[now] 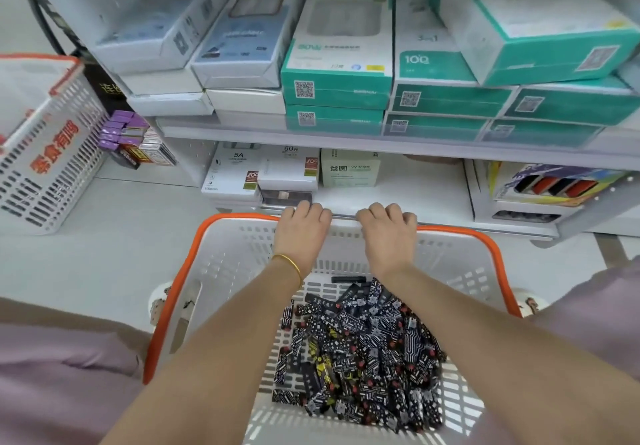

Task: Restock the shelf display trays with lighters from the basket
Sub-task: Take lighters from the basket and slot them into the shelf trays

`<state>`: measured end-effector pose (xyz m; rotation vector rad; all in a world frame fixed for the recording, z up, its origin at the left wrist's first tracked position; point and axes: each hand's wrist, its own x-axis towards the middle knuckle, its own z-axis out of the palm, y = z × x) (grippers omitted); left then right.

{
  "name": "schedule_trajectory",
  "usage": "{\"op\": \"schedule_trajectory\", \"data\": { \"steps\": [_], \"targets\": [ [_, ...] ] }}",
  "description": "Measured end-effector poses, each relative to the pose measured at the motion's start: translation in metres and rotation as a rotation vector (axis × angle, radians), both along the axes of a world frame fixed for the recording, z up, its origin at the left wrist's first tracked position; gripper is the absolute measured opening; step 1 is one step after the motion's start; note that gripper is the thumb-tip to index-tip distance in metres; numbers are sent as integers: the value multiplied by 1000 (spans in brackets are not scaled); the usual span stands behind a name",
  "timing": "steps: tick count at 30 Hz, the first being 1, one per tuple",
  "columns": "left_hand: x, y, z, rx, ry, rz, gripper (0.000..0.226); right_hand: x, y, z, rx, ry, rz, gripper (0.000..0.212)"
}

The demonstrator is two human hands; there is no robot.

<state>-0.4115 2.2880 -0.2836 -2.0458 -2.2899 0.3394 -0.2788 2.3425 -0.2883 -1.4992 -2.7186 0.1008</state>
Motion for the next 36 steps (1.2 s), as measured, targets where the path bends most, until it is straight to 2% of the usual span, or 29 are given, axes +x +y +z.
{"op": "schedule_trajectory", "data": {
  "steps": [2, 5, 7, 8, 9, 10, 13, 16, 20, 22, 26, 31, 36],
  "targets": [
    [-2, 7, 0, 21, -39, 13, 50, -6, 5, 1, 5, 5, 1, 47],
    [-6, -4, -5, 147, -85, -72, 59, -6, 6, 2, 22, 22, 51, 42],
    [-3, -27, -20, 208, -193, -130, 57, 5, 0, 0, 100, 91, 117, 40],
    [0, -41, -30, 172, -252, -113, 52, 13, -5, -2, 118, 133, 155, 41],
    [4, -55, -42, 90, -316, -57, 46, 21, -10, -5, 73, 151, 190, 42],
    [8, -67, -53, -20, -395, 17, 43, 29, -15, -8, -53, 160, 191, 42],
    [22, -89, -88, -279, -549, 120, 62, 55, -21, -26, -567, 104, 6, 35],
    [42, -81, -109, -391, -516, -95, 87, 82, -25, -41, -695, 76, -148, 35],
    [73, -55, -124, -478, -463, -314, 110, 100, -17, -46, -793, 154, -343, 37],
    [89, -46, -134, -532, -422, -337, 116, 102, -12, -46, -807, 156, -387, 37],
    [110, -43, -148, -601, -333, -249, 125, 104, -10, -48, -820, 187, -464, 37],
    [123, -42, -148, -592, -394, -106, 121, 108, -12, -46, -843, 215, -524, 30],
    [120, -38, -148, -557, -513, -5, 95, 108, -15, -41, -838, 200, -526, 26]
  ]
}}
